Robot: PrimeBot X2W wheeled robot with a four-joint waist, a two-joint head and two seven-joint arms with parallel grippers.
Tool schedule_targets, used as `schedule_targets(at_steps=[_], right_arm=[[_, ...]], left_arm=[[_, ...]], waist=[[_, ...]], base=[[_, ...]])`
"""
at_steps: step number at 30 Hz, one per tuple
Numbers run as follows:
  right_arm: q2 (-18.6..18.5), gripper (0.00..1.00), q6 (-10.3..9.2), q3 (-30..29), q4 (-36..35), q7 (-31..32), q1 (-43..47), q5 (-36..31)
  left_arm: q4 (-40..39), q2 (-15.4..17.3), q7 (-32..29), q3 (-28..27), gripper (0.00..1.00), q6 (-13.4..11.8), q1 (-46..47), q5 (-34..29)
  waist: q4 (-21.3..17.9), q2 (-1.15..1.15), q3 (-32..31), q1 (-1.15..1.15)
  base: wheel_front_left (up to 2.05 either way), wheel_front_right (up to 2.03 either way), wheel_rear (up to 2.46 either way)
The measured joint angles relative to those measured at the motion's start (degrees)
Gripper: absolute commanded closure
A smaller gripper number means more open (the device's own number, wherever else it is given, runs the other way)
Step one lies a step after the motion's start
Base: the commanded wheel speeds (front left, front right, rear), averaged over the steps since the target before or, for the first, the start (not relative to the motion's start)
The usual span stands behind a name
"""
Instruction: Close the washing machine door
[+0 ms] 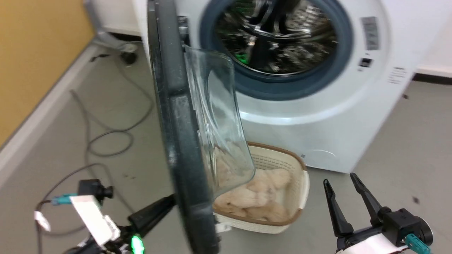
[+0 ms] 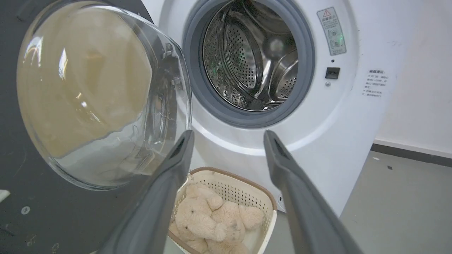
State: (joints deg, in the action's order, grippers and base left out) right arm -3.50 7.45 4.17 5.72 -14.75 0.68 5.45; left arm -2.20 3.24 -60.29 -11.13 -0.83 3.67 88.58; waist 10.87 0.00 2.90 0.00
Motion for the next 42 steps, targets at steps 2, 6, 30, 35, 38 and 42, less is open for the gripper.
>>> schedule_targets(at_steps=[2, 6, 30, 35, 38, 42], right_arm=[[0.0, 0.0, 0.0, 0.0, -0.1, 0.0, 0.0, 0.0], [0.1, 0.0, 0.0, -0.2, -0.2, 0.0, 0.0, 0.0], [0.3, 0.0, 0.0, 0.0, -0.4, 0.0, -1.4, 0.7], [0.3, 0.0, 0.0, 0.3, -0.1, 0.0, -1.5, 1.6], [0.3, 0.0, 0.0, 0.2, 0.1, 0.0, -1.5, 1.7], [0.4, 0.0, 0.0, 0.0, 0.4, 0.0, -1.4, 1.7]], left_arm=[[-0.3, 0.0, 2.4, 2.7, 1.0, 0.1, -0.7, 2.2], [-0.7, -0.1, 6.5, 8.5, 1.0, 1.4, -1.7, 4.5], [18.6, -0.4, 45.2, 21.2, 1.0, 7.6, 15.9, 5.7], [22.1, -0.4, 49.1, 23.5, 1.0, 7.9, 20.6, 7.7], [22.2, -0.5, 49.6, 24.6, 1.0, 7.9, 21.4, 8.2], [19.6, -0.1, 49.8, 26.5, 1.0, 8.1, 19.3, 7.6]], waist=[[-1.9, 0.0, 0.1, 0.0], [-5.9, 0.0, 0.5, 0.0], [-29.3, 0.0, 7.1, 0.0], [-31.1, 0.0, 7.6, 0.0], [-31.1, 0.0, 7.2, 0.0], [-29.5, 0.0, 5.2, 0.0]], base=[[0.0, 0.0, 0.0], [0.0, 0.0, 0.0], [0.0, 0.0, 0.0], [0.0, 0.0, 0.0], [0.0, 0.0, 0.0], [0.0, 0.0, 0.0]])
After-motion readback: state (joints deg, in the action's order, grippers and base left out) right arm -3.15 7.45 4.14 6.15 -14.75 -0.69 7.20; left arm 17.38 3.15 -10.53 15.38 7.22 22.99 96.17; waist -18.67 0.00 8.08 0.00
